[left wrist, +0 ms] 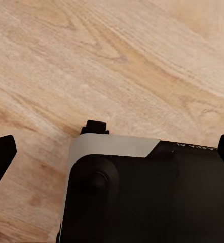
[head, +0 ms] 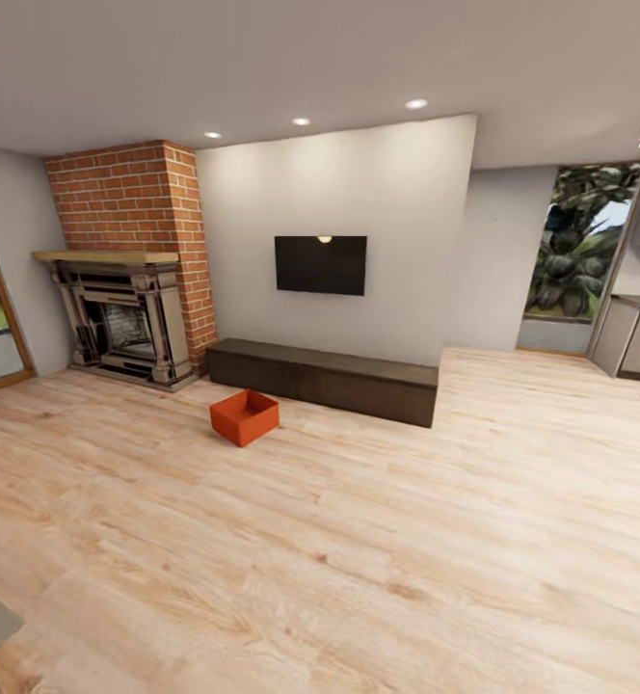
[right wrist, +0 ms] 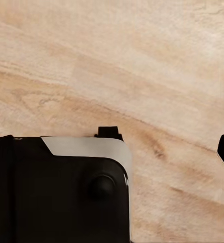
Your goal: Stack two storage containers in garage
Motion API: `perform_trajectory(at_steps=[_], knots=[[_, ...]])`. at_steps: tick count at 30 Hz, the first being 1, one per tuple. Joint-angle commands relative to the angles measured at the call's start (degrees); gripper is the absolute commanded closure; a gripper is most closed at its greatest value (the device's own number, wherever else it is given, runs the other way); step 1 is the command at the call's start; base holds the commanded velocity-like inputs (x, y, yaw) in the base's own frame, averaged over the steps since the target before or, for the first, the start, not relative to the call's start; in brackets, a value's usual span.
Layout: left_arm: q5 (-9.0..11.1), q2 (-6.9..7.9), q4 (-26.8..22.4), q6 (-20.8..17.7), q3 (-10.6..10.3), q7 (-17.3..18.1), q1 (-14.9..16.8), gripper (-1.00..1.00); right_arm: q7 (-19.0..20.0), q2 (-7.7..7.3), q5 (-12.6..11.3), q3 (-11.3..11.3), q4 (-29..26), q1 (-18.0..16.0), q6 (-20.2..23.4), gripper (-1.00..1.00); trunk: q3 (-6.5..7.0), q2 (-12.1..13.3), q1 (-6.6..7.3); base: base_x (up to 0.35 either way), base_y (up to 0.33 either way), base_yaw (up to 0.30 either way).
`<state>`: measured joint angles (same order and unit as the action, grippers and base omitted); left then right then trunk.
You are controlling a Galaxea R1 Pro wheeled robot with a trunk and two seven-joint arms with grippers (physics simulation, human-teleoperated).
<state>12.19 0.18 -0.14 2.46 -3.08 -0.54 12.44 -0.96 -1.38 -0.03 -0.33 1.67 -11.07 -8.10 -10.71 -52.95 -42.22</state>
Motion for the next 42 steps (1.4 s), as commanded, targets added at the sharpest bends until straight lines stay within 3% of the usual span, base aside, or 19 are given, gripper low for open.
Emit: perform_trajectory(at_steps=[1, 42], knots=[[0.47, 0.00, 0.05, 0.18, -0.35, -0.06, 0.04, -1.00, -0.13, -0.04, 0.17, 0.00, 0.18, -0.09, -0.34, -1.00, -0.08, -0.05, -0.04, 0.321, 0.000, 0.006], [0.47, 0.00, 0.05, 0.37, -0.35, -0.01, 0.04, -1.00, -0.36, 0.32, 0.20, 0.07, 0.18, -0.07, -0.34, -1.00, -0.08, -0.05, -0.04, 0.321, -0.034, 0.000]])
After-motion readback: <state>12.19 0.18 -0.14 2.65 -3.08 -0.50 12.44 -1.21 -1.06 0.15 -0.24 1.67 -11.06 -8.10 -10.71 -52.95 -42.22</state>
